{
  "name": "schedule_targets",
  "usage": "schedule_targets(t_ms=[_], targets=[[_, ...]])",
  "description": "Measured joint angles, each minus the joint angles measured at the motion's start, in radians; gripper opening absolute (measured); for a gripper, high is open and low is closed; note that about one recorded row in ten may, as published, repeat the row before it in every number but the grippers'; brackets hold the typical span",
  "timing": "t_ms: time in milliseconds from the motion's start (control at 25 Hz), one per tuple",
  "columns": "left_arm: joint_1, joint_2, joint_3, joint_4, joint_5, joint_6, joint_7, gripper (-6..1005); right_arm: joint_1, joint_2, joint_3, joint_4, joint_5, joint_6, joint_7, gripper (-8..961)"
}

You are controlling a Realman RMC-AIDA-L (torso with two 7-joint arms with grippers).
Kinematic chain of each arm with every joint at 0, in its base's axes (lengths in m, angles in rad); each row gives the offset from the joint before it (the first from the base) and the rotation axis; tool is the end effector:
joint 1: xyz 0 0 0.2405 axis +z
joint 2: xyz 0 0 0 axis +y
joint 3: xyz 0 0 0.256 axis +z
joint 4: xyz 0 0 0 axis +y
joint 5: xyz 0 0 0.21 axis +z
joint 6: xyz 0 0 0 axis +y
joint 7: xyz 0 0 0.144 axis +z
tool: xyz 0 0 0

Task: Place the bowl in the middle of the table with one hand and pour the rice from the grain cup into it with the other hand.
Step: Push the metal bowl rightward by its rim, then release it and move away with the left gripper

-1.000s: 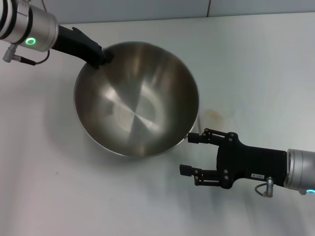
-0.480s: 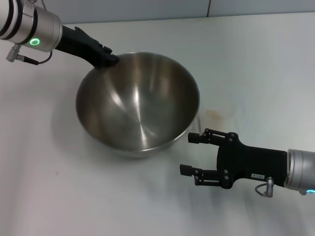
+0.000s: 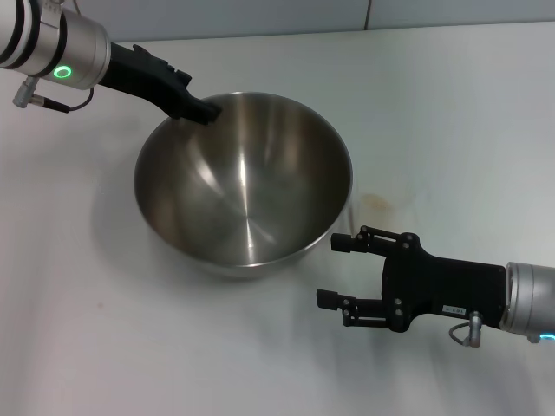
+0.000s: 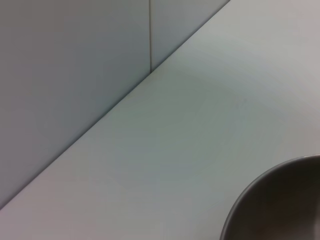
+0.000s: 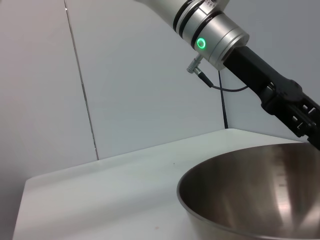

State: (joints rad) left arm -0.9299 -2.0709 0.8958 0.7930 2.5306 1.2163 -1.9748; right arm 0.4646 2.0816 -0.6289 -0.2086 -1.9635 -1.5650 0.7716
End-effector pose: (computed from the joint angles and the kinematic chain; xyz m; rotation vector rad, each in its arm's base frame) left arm -0.1672 0.4456 -0.0016 -2.6499 -0.5813 0.0970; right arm 0.2861 0.2570 -0.0666 -2.7168 0.3904 0.8943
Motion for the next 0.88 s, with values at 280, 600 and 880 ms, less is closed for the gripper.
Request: schedule_targets(t_ms=[280, 600, 880], targets=[[0.004, 0.0, 0.0, 0.006, -0.01, 0.002, -0.002, 757, 0.0, 0.0, 0.0, 0.0, 0.0, -0.001, 0.0, 795], [0.024, 0.004, -0.004, 0.014, -0.058, 0.006, 0.008, 819, -0.001, 0.0, 0.0, 0.0, 0.0, -0.001, 0.0, 794], [0.168, 0.011, -0.027, 0.098, -0.359, 0.035, 0.155, 819, -0.003, 0.0, 0.0, 0.0, 0.0, -0.002, 0.0, 794]])
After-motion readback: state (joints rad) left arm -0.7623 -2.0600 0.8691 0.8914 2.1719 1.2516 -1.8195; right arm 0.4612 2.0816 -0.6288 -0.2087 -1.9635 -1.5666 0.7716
